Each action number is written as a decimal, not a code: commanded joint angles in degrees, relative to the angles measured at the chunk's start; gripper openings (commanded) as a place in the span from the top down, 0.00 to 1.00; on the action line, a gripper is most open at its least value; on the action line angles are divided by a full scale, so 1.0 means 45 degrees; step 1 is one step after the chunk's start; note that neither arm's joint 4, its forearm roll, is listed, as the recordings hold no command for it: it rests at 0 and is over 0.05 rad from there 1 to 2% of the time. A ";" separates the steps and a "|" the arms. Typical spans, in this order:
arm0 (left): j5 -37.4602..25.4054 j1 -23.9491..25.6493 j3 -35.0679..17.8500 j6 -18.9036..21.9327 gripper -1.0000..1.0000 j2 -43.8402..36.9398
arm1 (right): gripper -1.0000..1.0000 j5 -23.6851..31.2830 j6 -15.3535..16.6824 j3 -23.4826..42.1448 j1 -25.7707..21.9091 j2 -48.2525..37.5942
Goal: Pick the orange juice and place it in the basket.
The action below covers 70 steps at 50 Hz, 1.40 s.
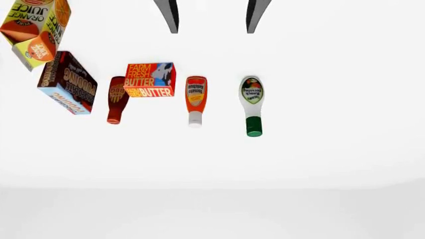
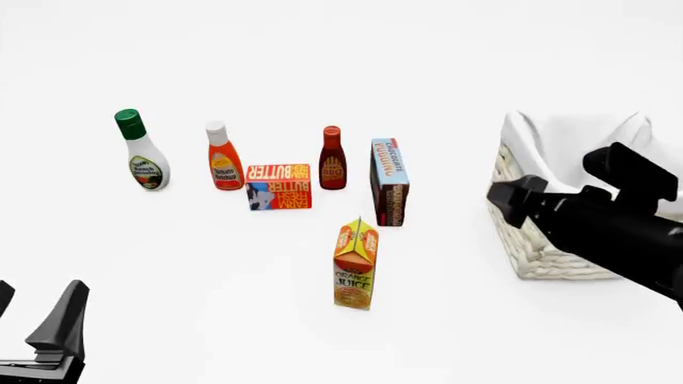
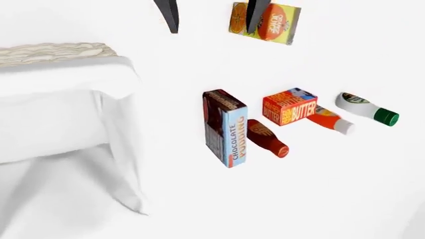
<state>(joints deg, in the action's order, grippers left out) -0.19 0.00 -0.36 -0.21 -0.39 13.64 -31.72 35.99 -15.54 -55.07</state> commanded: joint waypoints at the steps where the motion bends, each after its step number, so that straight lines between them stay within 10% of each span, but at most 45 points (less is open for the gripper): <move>1: -0.0009 -0.0002 0.0007 0.0016 0.00 0.0032 | 0.00 0.1169 -0.1008 0.1017 -0.0478 -0.0540; 15: -0.0010 -0.0006 0.0007 0.0015 0.00 0.0032 | 0.00 0.2436 -0.2672 0.1844 -0.1228 -0.1244; 70: -0.0011 -0.0004 0.0007 0.0016 0.00 0.0031 | 0.00 0.7020 -0.4213 0.6765 -0.3438 -0.4608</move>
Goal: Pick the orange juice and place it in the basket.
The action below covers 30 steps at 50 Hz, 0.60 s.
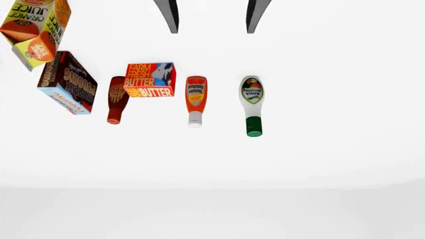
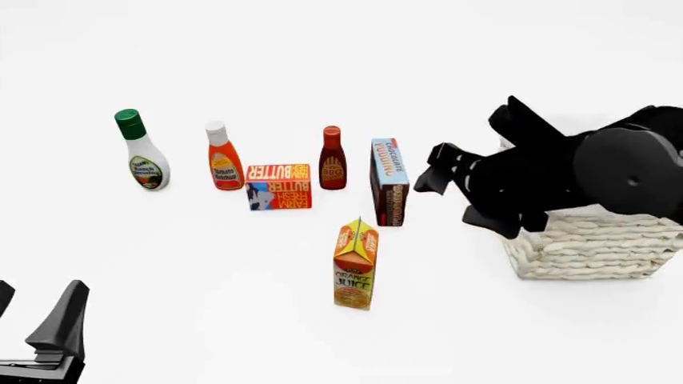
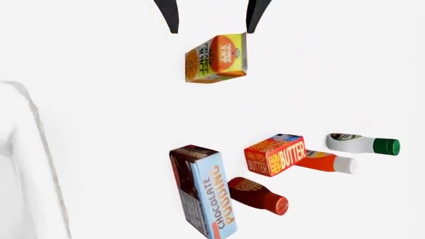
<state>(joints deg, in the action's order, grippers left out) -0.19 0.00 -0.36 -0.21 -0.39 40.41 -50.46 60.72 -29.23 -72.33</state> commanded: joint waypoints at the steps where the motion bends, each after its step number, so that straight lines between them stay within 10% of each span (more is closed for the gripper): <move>1: -0.0010 -0.0008 0.0007 0.0016 0.00 0.0032 | 0.00 0.1195 -0.0060 0.1407 -0.0443 -0.0861; 30: -0.0008 0.0002 0.0007 0.0016 0.00 0.0033 | 0.00 0.3441 0.0043 0.4033 -0.0751 -0.3064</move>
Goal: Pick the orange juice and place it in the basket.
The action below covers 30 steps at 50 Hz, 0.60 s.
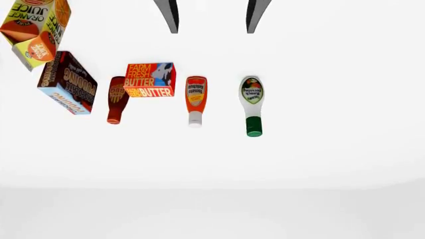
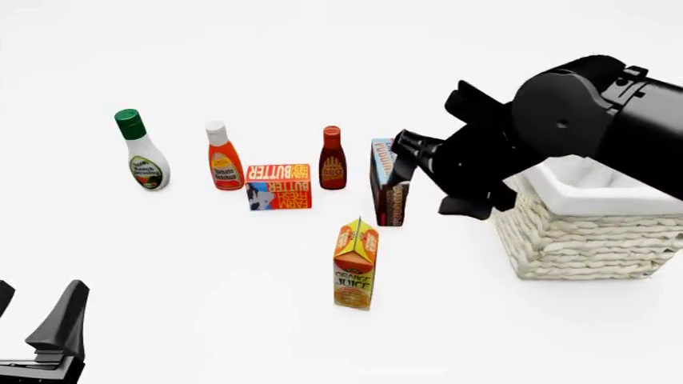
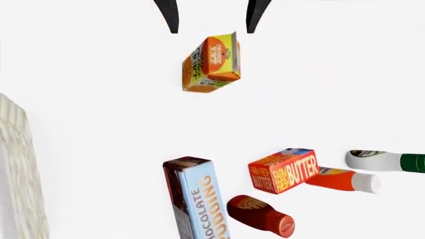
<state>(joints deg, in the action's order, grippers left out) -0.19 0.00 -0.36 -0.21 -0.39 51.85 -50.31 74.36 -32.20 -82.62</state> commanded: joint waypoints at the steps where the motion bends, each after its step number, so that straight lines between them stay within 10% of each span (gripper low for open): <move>1: -0.0011 -0.0002 0.0007 0.0016 0.00 0.0030 | 0.00 0.0952 -0.0021 0.1079 -0.0133 -0.0809; 30: -0.0010 -0.0004 0.0007 0.0017 0.00 0.0031 | 0.00 0.2960 0.0364 0.3578 -0.0343 -0.2770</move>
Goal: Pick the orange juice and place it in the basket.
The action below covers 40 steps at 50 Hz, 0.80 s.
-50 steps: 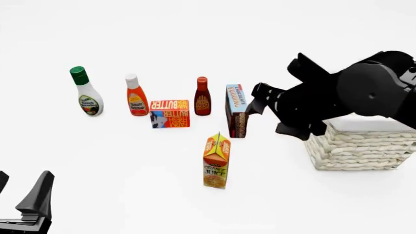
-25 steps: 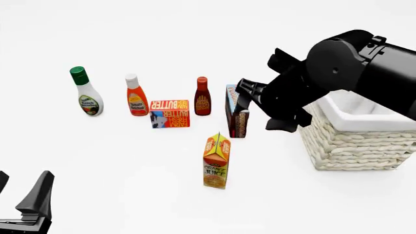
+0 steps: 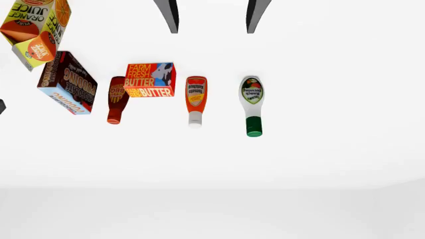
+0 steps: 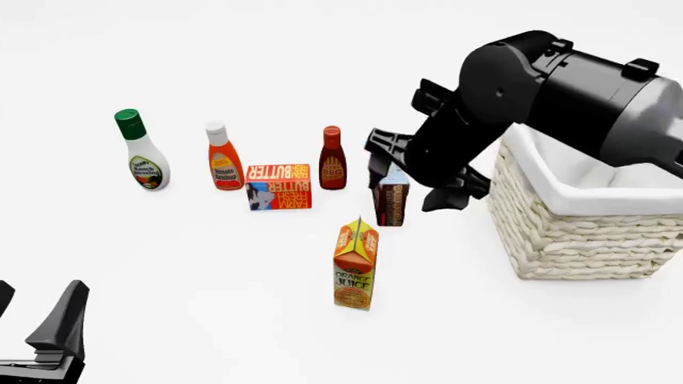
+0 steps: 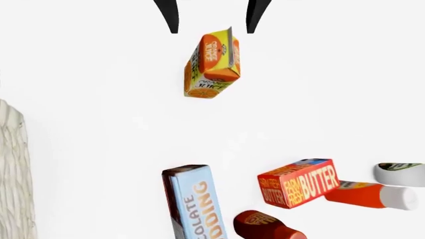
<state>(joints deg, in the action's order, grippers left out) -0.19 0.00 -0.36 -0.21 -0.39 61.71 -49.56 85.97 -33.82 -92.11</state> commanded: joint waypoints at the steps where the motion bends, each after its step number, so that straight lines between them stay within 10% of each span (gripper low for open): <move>1: -0.0010 -0.0003 0.0007 0.0016 0.00 0.0031 | 0.00 0.0866 0.0272 0.1105 0.0058 -0.0748; 40: -0.0010 -0.0002 0.0007 0.0019 0.00 0.0031 | 0.00 0.1810 0.0608 0.2406 -0.0385 -0.2248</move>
<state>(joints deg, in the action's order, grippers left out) -0.19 0.00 -0.36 -0.21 -0.39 69.51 -46.63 96.29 -34.83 -101.44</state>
